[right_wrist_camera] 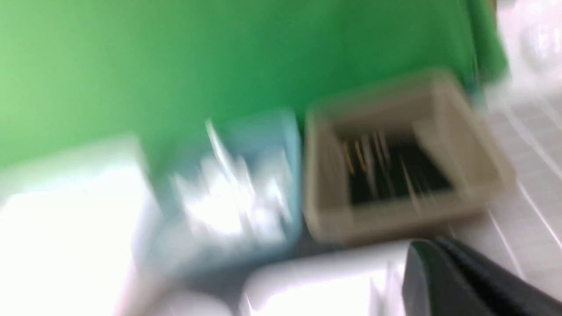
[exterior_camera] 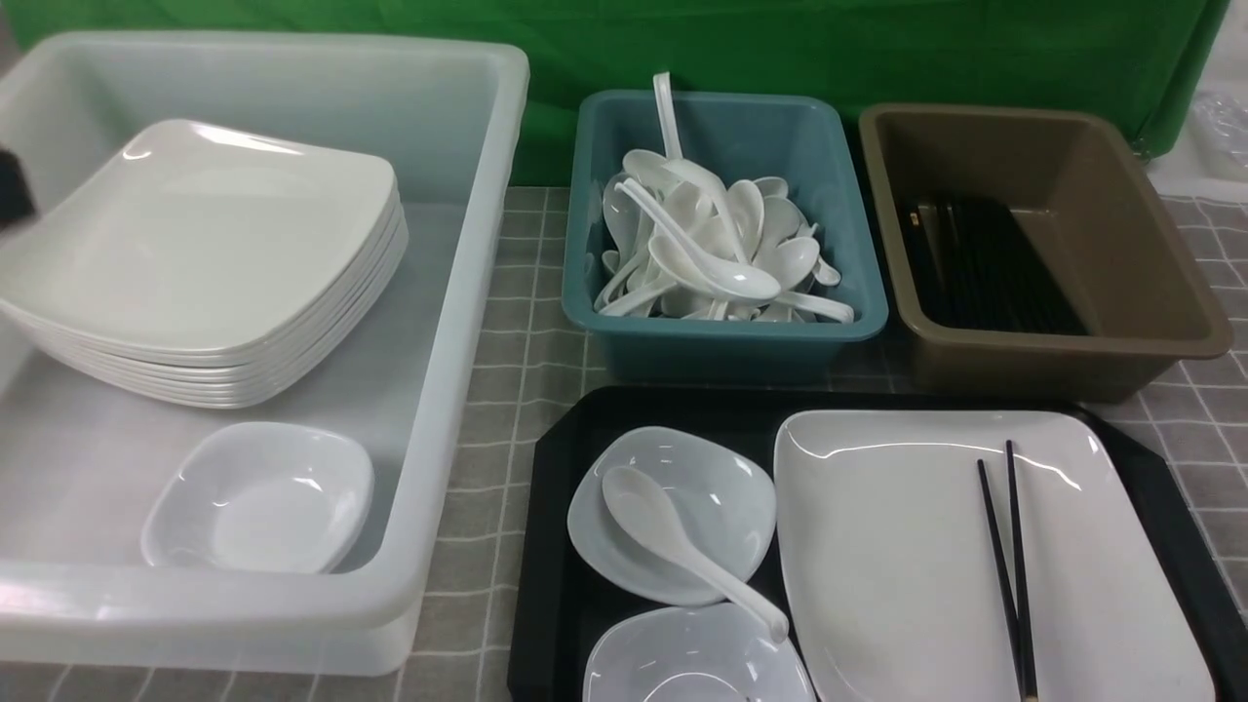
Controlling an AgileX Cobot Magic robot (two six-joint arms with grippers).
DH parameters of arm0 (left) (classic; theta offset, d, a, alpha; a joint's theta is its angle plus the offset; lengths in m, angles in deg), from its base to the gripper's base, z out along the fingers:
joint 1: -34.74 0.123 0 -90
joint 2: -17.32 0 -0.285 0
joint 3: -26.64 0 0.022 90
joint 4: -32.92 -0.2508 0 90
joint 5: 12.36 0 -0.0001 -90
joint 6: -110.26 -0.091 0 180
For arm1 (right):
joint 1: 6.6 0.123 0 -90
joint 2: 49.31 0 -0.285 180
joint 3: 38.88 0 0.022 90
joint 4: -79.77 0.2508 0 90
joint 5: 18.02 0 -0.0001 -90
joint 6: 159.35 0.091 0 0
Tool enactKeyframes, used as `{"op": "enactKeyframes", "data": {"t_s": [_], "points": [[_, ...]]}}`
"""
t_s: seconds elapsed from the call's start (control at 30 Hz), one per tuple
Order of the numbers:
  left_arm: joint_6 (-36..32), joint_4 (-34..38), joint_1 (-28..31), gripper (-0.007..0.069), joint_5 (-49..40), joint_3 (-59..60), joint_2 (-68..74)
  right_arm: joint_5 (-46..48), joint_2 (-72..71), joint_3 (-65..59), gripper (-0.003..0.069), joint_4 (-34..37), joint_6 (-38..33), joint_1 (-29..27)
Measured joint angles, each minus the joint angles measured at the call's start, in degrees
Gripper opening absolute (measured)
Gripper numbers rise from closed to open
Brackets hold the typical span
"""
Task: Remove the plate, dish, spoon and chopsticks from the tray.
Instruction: Use the right arm to grab a pair of chopsticks from the plate
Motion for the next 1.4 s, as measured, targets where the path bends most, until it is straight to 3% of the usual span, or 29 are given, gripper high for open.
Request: {"op": "enactKeyframes", "data": {"t_s": [0.03,0.17,0.33,0.43,0.57,0.7,0.77,0.87,1.17,1.27,1.4], "points": [[-2.7,0.7,0.0,0.0020,-2.2,0.0,2.3,8.0,5.1,4.5,0.0028,-0.1,-3.5,0.0],[-6.4,2.8,-0.3,0.0020,-4.6,0.4,8.7,25.3,19.7,13.1,0.0028,-0.1,-10.7,0.0],[-7.0,2.8,-3.1,0.0020,-4.8,0.4,12.7,29.7,30.8,14.5,0.0036,0.0,-12.5,0.0],[-6.3,2.4,-8.1,0.0020,-4.2,0.4,15.2,30.0,37.6,14.5,0.0073,0.1,-13.2,1.2],[-2.4,0.2,-19.0,0.0020,-1.3,0.4,18.7,26.1,46.0,14.5,0.0249,-2.8,-9.8,7.4],[2.5,-2.1,-29.2,0.0020,0.4,0.4,22.4,20.3,52.4,14.8,0.0419,-11.3,-1.0,14.9],[3.7,-3.5,-32.3,0.0020,1.0,0.4,23.9,18.5,56.0,14.8,0.0477,-14.1,2.3,17.3],[4.1,-4.7,-35.0,0.0020,1.9,0.4,25.6,16.3,60.2,14.8,0.0508,-15.8,5.3,19.4],[4.5,-6.2,-35.6,0.0020,2.9,0.4,26.5,13.0,72.3,14.8,0.0516,-16.0,7.7,20.0],[4.5,-6.2,-35.6,0.0020,3.1,0.4,26.5,12.9,73.3,15.1,0.0471,-15.6,7.7,20.0],[4.5,-6.3,-35.6,0.0020,3.3,0.4,26.5,13.0,73.8,15.5,0.0206,-13.4,6.5,20.1]]}}
